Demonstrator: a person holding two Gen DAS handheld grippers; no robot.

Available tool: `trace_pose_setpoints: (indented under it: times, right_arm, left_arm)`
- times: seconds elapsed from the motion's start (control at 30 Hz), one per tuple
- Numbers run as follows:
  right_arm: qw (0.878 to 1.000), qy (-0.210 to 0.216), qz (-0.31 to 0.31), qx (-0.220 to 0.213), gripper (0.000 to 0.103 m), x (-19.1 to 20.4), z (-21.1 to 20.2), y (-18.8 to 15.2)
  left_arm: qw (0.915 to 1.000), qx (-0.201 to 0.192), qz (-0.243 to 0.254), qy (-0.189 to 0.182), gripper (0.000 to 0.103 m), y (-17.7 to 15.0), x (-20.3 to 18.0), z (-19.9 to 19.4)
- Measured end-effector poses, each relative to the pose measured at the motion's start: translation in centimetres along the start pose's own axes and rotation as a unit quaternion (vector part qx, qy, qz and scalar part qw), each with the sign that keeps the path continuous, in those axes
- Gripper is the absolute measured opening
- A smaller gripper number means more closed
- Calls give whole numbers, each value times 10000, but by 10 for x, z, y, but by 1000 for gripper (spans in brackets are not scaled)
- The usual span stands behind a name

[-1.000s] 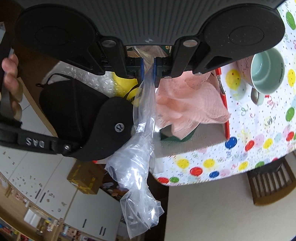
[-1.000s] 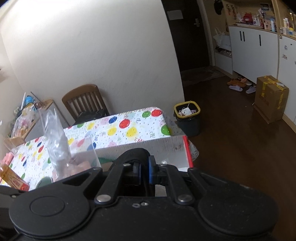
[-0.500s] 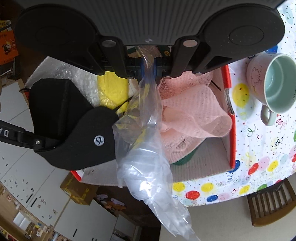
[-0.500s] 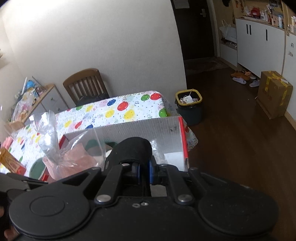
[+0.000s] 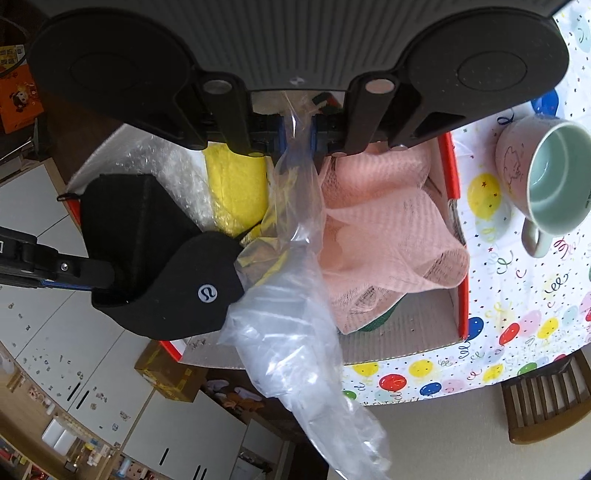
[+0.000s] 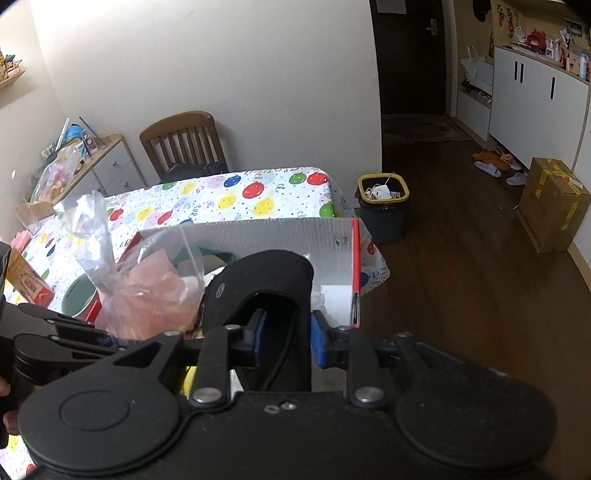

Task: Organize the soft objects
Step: 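Lower the black cloth and plastic bag into the box and release both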

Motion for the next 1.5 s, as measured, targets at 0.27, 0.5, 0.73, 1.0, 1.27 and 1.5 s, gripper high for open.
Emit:
trace_pose_setpoints:
  times: [0.27,0.5,0.73,1.0,1.27,1.5]
  right_arm:
    - [9997,-13,-233,61,52,4,-12,-11]
    - [9994,13,-334,36,64,12,-21,-17]
    - [9993,98,-350,-96,74,19,-33,-22]
    - [9979,223,-285,-529,80,36,-58,-28]
    - [9936,244,-237,-1073,88,63,-85,-42]
    - [9851,31,-354,-1683,103,94,-111,-60]
  left_arm:
    - [9997,-207,-29,-127,25,-17,1,-13]
    - [9995,-292,33,-148,67,-34,-3,-20]
    - [9967,-770,238,-11,67,-48,-12,-49]
    - [9888,-1449,333,86,67,-60,-18,-92]
    - [9784,-2013,374,289,71,-75,-20,-135]
    - [9726,-2279,400,245,81,-98,-18,-161]
Point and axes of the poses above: each gripper's, at about its wrist camera, not at the fingertips, and z roughly the way its jaws point, x to its left, y to its top, the point moved 5 cm from there along z, roughly the way its jaws point, and after that the axes turned 13 degrees about x, right-handed, at the moved point
